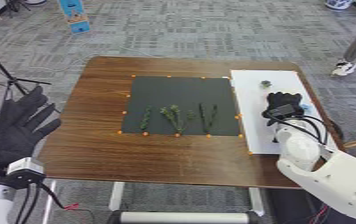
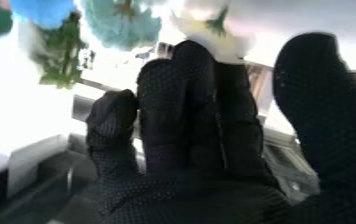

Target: Arrange flowers

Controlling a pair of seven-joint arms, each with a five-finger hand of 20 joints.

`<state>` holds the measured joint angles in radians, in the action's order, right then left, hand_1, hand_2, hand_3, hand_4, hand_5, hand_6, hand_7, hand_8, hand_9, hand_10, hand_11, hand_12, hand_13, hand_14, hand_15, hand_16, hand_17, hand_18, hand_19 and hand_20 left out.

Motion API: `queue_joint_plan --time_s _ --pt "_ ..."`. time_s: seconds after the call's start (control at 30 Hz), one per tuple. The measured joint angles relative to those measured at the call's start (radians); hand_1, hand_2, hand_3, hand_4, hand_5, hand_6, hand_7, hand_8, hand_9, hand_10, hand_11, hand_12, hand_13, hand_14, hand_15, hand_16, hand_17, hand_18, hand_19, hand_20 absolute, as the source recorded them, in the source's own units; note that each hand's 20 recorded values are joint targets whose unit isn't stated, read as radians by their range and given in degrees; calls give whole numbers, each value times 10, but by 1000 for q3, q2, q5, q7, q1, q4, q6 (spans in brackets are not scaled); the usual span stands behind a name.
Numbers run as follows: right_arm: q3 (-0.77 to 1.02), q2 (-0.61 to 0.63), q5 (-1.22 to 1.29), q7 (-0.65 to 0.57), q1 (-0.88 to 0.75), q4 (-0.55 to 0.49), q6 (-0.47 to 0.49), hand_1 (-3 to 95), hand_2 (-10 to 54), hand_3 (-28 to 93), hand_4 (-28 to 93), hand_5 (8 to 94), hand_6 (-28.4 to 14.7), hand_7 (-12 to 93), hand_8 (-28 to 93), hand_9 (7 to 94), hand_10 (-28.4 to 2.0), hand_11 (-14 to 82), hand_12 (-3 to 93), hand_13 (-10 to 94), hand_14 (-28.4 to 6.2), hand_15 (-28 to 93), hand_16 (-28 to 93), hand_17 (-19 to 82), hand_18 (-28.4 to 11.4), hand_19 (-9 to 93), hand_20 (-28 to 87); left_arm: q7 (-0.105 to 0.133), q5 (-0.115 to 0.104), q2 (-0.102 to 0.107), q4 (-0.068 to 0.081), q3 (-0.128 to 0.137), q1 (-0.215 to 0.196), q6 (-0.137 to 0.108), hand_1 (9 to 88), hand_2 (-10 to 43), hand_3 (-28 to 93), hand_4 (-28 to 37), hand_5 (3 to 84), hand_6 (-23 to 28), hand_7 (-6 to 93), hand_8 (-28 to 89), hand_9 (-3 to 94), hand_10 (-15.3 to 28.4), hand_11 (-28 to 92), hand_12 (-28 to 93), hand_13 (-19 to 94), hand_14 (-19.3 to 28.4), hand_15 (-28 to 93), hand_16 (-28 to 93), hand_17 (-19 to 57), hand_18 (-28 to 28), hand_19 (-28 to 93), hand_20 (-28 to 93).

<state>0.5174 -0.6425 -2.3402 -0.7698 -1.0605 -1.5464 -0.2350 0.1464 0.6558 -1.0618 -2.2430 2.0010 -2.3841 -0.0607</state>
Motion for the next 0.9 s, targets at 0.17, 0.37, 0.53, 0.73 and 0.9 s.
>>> queue_joint_plan --time_s 0.17,0.37,0.53,0.73,0.9 --pt "-109 -30 -138 -9 65 144 -291 522 -95 814 -280 693 13 497 85 782 -63 325 548 690 -58 715 439 368 -208 893 556 1 0 1 0 0 0 2 255 -25 554 -283 259 26 144 -78 185 92 94 188 154 126 99 71 -136 254 396 53" --pt "-81 -17 -116 13 32 109 -334 503 -95 832 -256 687 10 490 124 769 -69 318 584 671 -63 708 475 355 -210 893 560 5 -1 1 -5 10 -5 2 254 -26 557 -283 259 26 143 -77 188 93 96 187 155 126 100 70 -135 254 396 54" --pt "-41 3 -84 9 10 -9 -221 429 -95 804 -277 615 -5 401 98 659 -99 351 494 585 -98 756 400 314 -214 878 578 6 0 0 -7 11 -6 2 253 -25 556 -283 259 26 144 -78 189 93 98 186 156 127 100 70 -135 254 396 54" --pt "39 34 -18 -9 -14 -123 91 359 -95 855 -282 570 -36 330 -108 532 -147 436 356 510 -128 755 356 269 -228 851 584 7 0 -2 -8 10 -9 1 253 -26 557 -283 260 25 144 -78 189 92 97 184 156 127 100 69 -135 254 397 54" --pt "4 71 -18 -20 12 -128 96 359 -95 857 -283 564 -42 327 -105 517 -150 449 359 499 -132 760 349 266 -230 850 584 8 0 -2 -8 10 -10 1 253 -26 559 -283 260 25 144 -77 189 93 96 185 155 127 100 69 -135 255 397 53"
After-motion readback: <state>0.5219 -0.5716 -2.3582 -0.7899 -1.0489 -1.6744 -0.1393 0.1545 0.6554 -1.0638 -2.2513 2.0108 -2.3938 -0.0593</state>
